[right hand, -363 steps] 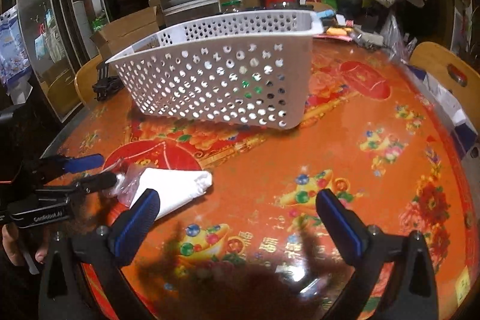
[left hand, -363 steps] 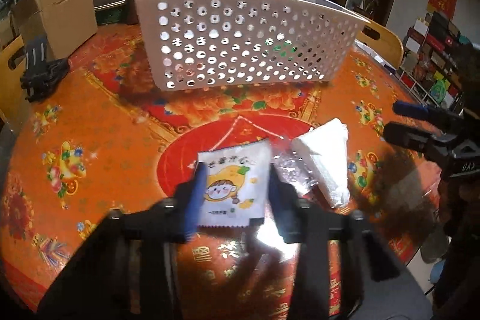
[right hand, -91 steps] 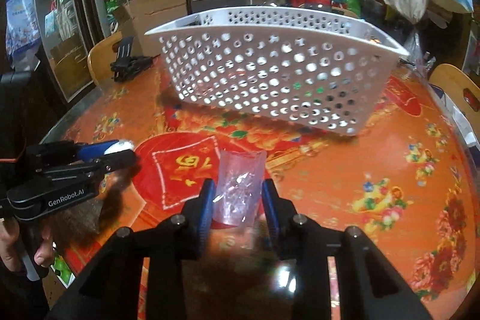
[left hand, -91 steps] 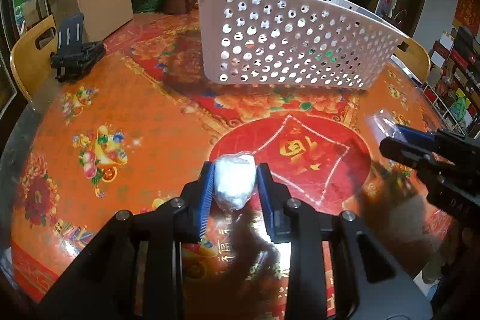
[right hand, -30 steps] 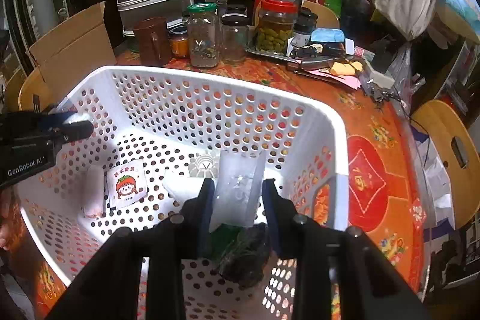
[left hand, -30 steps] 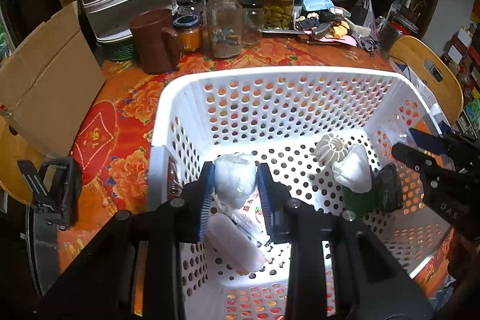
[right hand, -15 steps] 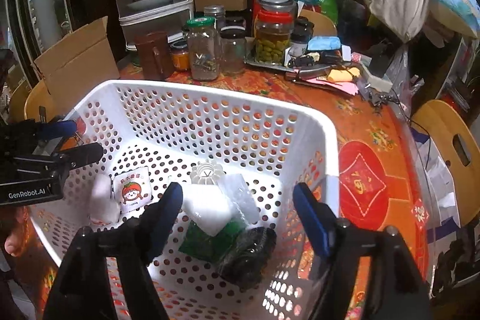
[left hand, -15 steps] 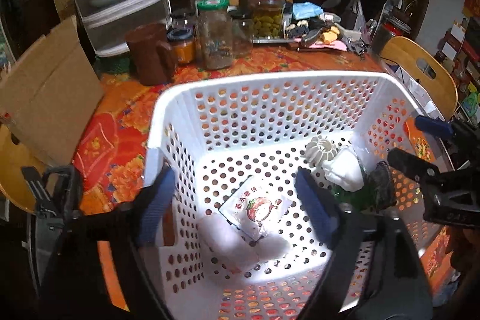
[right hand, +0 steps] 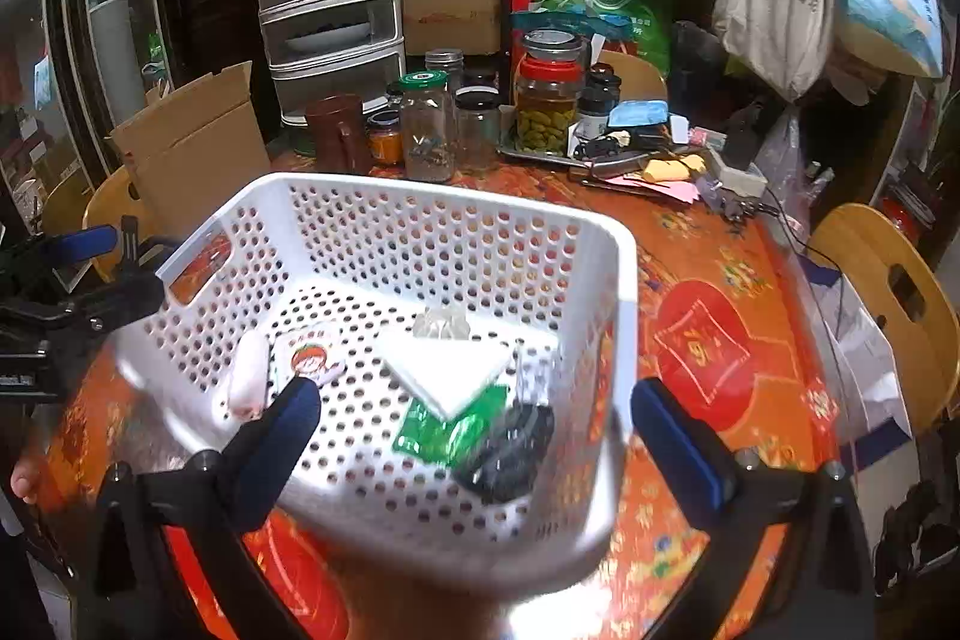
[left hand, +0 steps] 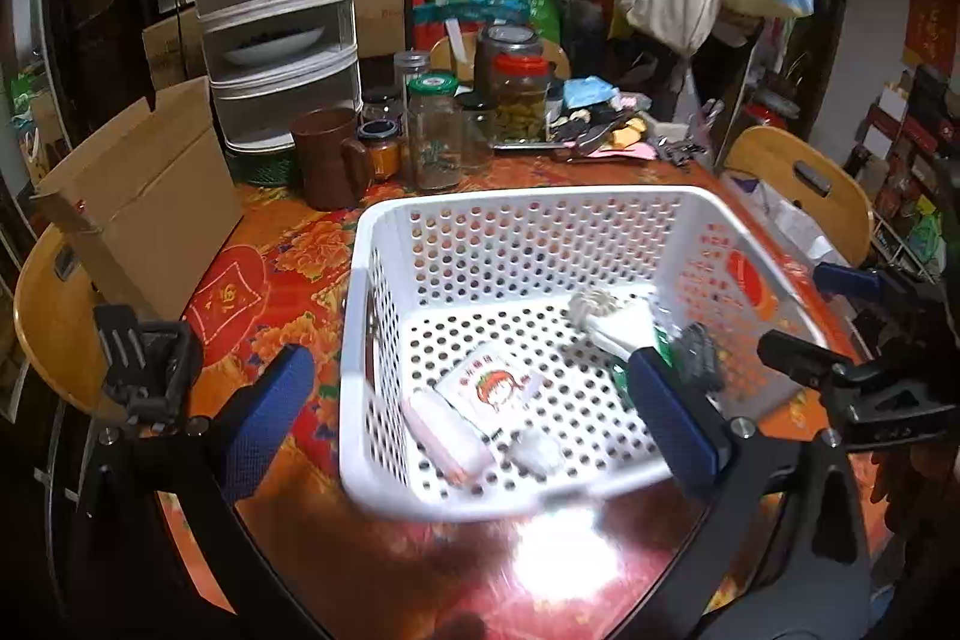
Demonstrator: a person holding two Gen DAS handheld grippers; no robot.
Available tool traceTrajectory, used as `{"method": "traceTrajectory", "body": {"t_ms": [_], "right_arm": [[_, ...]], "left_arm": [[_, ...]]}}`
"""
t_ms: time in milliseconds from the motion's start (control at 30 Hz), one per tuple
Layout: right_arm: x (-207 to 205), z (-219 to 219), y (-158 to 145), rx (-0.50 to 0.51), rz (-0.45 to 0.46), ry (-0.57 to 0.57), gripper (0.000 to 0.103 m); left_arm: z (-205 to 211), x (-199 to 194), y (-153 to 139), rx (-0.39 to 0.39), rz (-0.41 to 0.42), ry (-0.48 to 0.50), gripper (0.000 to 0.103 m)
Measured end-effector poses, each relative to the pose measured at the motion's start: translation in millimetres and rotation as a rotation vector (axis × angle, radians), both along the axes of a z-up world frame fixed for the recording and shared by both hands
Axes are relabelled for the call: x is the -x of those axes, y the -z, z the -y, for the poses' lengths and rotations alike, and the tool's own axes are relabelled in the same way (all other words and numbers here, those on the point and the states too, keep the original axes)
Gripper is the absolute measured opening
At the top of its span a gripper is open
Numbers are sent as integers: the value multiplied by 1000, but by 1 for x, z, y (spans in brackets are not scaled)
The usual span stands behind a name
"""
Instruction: Organize soft objects
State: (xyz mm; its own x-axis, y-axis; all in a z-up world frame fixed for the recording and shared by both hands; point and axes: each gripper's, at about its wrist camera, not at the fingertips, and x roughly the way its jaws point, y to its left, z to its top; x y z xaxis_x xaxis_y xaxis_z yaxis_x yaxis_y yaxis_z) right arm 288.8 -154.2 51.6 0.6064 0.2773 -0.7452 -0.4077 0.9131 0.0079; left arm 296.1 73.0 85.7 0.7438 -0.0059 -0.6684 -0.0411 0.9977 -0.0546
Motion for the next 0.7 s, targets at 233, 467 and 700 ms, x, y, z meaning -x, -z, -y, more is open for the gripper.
{"method": "traceTrajectory", "body": {"t_ms": [233,467,700], "right_arm": [[57,8,-12,52,67,59,103],[128,22,-16,16,92,48,103],[199,45,-18,-46,114,96,103]], "left_arm": [[8,73,-9,-40,13,0,103],[17,149,-6,-38,50,8,103],[31,229,-4,-17,111,2,103]]}}
